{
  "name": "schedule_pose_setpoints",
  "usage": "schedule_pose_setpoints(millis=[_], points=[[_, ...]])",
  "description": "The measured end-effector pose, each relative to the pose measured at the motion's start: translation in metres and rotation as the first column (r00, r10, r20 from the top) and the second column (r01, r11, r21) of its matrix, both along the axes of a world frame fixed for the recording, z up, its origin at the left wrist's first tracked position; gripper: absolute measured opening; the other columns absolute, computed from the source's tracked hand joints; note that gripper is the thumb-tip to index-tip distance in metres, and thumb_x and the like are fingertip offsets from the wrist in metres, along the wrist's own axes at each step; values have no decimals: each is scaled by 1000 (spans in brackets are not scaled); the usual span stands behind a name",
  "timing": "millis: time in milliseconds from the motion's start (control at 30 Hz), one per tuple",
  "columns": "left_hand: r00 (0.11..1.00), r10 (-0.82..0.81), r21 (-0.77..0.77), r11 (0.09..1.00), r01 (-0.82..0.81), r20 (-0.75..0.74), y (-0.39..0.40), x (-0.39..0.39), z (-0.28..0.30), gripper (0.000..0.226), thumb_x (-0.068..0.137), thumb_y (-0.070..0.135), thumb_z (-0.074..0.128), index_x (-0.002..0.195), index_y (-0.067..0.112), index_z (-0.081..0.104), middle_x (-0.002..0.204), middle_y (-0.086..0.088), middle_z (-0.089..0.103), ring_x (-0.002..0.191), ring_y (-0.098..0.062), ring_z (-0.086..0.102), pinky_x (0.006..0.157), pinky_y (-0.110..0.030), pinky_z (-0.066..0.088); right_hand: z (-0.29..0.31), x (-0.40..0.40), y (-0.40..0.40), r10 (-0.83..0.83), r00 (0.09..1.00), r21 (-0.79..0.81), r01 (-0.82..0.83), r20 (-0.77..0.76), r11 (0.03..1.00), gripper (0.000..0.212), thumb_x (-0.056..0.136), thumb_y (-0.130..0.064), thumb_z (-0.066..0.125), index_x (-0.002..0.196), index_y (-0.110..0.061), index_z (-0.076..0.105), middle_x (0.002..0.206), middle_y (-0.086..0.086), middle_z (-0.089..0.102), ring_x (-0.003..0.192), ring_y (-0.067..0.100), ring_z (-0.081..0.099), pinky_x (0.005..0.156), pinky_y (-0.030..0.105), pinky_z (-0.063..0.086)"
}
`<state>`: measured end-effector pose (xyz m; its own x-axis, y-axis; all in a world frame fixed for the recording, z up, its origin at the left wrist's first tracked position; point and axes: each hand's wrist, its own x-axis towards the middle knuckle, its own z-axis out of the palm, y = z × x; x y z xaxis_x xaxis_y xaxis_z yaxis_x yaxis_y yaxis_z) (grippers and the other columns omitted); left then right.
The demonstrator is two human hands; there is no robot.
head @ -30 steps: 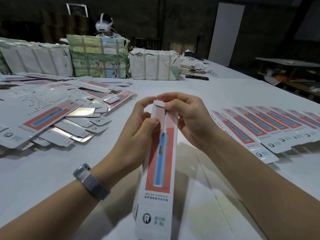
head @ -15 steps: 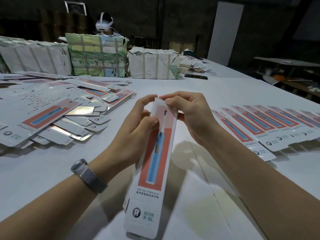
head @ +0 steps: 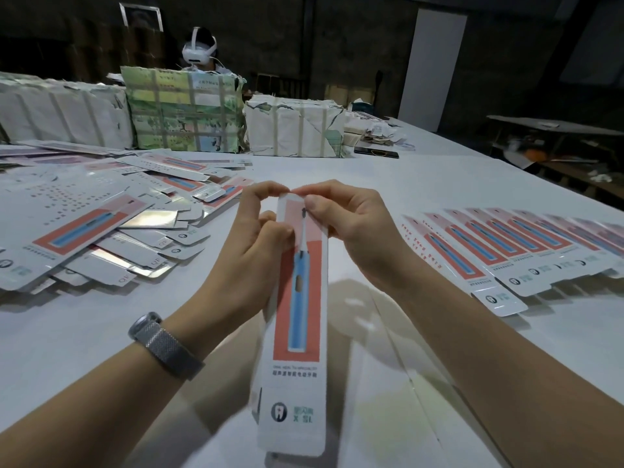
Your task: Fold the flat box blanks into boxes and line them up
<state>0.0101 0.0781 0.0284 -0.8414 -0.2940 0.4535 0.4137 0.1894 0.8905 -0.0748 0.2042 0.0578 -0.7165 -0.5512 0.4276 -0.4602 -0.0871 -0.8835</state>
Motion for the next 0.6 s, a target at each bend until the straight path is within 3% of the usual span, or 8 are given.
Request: schedule_pose_setpoints(millis=[67,167,233,300,367,433,500,600], points=[[1000,17,1,1000,-17,-18,-1,-2,0,29,89,28,47,114,43,46,92,-19,59,67,-11,66,59,-24,54,-2,2,-3,-142,982,-3,143,-122,990,15,98,-17,60,109,-18,70,100,2,66,85,15,62,77,37,54],[998,42,-30,999,-44,-50,-3,-4,-2,28,103,24,54,123,39,42,98,-17,53,72,-8,67,60,-31,58,1,0,0,-298,856,42,347,-422,937,31,94,-27,66,124,-21,65,107,-5,53,87,2,54,74,15,45],[997,40,26,999,-38,-59,-4,-5,-1,28,104,24,52,125,38,41,101,-12,56,70,-6,69,54,-28,56,3,2,1,-240,826,156,364,-511,918,49,90,-39,66,136,-22,59,113,-7,47,92,1,48,77,15,43],[999,-8,121,993,12,-31,-5,-5,0,26,100,38,48,126,37,45,104,-6,67,77,-9,72,55,-28,57,2,4,0,-153,855,294,331,-496,897,73,83,-49,63,148,-22,45,118,-8,42,102,2,48,87,17,45],[997,-79,135,988,75,20,-9,-4,-1,29,100,51,46,128,46,51,109,5,73,93,-10,72,68,-33,60,2,3,0,-123,856,386,349,-502,854,85,81,-51,65,153,-20,34,120,-9,38,110,5,48,94,23,45],[992,-100,23,995,99,74,-12,-4,-4,35,96,53,46,129,65,47,120,16,70,112,-2,66,86,-35,59,7,-4,6,-146,833,423,413,-534,806,84,82,-45,69,154,-21,33,122,-7,39,111,10,49,95,30,47],[995,-51,-117,991,61,88,-12,-3,-7,44,92,51,48,127,76,39,128,20,63,122,6,56,98,-38,53,19,-19,19,-224,780,455,543,-584,706,75,82,-39,68,150,-25,39,129,-4,44,114,19,51,94,37,46],[997,50,-105,993,-44,56,-15,-4,-6,36,88,41,53,110,69,57,121,16,67,118,5,58,102,-48,51,36,-56,57,-399,647,504,760,-650,410,52,83,-30,63,134,-28,50,130,2,51,113,27,51,80,34,39]])
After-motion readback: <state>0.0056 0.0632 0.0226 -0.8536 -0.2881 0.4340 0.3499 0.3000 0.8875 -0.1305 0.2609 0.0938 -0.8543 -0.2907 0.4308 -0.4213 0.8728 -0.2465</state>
